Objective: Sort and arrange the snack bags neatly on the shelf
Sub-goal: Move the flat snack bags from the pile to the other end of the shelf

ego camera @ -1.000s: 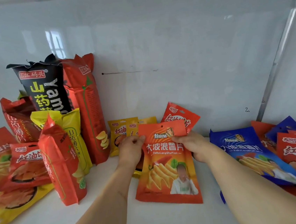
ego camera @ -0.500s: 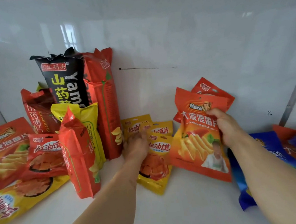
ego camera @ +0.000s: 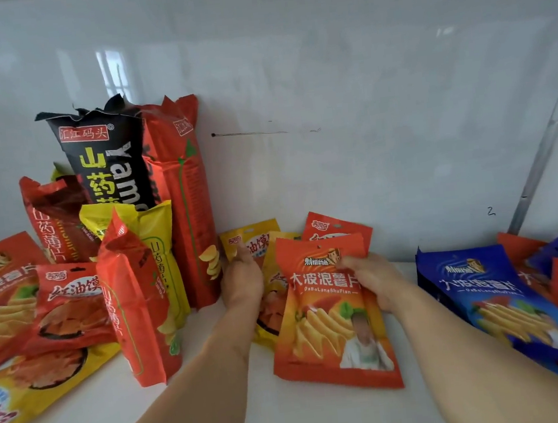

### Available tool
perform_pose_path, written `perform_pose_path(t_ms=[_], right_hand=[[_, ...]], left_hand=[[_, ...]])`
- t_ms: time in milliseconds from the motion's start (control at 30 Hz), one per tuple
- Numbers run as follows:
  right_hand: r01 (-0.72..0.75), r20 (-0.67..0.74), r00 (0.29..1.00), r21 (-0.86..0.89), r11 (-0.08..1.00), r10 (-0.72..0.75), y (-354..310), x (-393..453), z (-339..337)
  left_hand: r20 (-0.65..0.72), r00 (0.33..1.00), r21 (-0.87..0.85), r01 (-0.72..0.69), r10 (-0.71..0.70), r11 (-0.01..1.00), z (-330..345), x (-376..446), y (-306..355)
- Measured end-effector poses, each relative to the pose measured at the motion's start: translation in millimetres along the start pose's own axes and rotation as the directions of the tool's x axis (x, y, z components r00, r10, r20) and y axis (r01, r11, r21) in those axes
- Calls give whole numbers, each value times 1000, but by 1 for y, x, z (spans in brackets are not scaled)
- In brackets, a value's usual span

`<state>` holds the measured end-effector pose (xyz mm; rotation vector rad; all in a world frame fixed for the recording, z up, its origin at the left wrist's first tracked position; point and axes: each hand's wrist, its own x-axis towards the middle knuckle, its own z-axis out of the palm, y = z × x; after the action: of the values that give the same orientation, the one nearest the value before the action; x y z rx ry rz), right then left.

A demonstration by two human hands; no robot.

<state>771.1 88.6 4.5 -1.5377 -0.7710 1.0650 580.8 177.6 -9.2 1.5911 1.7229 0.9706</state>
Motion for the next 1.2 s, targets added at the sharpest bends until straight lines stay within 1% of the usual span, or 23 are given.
perform_pose_path(t_ms=[100,133,267,333,433,500,567,633,733,833,900,1033,1100,1133,1200], right_hand=[[7,26,1000,-3,1000,-7,-1,0,-6],[8,32,999,3,1000,-8,0,0,-7],[7,35,999,53,999,-9,4,1,-12],[1,41,999,54,999,-3,5,1,-14],[-2,49,999,42,999,0,5,0,-16],[4,37,999,40,999,-6,4,-4,-18],[22,12,1000,49,999,-23,0,-10,-24],[47,-17,999,43,998,-46,-9,-17,-35],[84,-57,995,14,996,-83,-29,-30,-61],[125,-85,988,-58,990,-130,-51,-44,-93],[135,-120,981,-126,983,-151,-60,-55,-119],[102,-220,963,-226,969,-153,-56,-68,-177],[77,-278,946,-311,947,-168,-47,-71,-204],[70,-305,933,-373,925,-193,-41,-71,-215],[55,-338,907,-497,866,-252,-30,-66,-233]], left_hand=[[-34,999,-32,-31,29,999,6,3,-2],[-39,999,-73,-14,11,997,8,5,-1],[-14,984,-253,168,-178,953,6,9,9],[15,975,-287,216,-222,933,6,10,11],[127,965,-392,262,-231,882,4,1,14],[271,940,-480,319,-207,818,3,-5,21],[415,896,-563,388,-157,730,6,-9,30],[461,879,-610,412,-120,676,8,-19,43],[470,879,-638,403,-84,656,16,-31,64],[528,848,-668,443,-38,598,33,-50,86],[585,811,-667,486,-6,565,50,-70,103],[676,733,-650,550,70,525,85,-119,138],[692,716,-650,565,90,508,104,-139,149],[693,717,-640,560,80,526,110,-147,154],[650,759,-604,495,28,624,129,-154,156]])
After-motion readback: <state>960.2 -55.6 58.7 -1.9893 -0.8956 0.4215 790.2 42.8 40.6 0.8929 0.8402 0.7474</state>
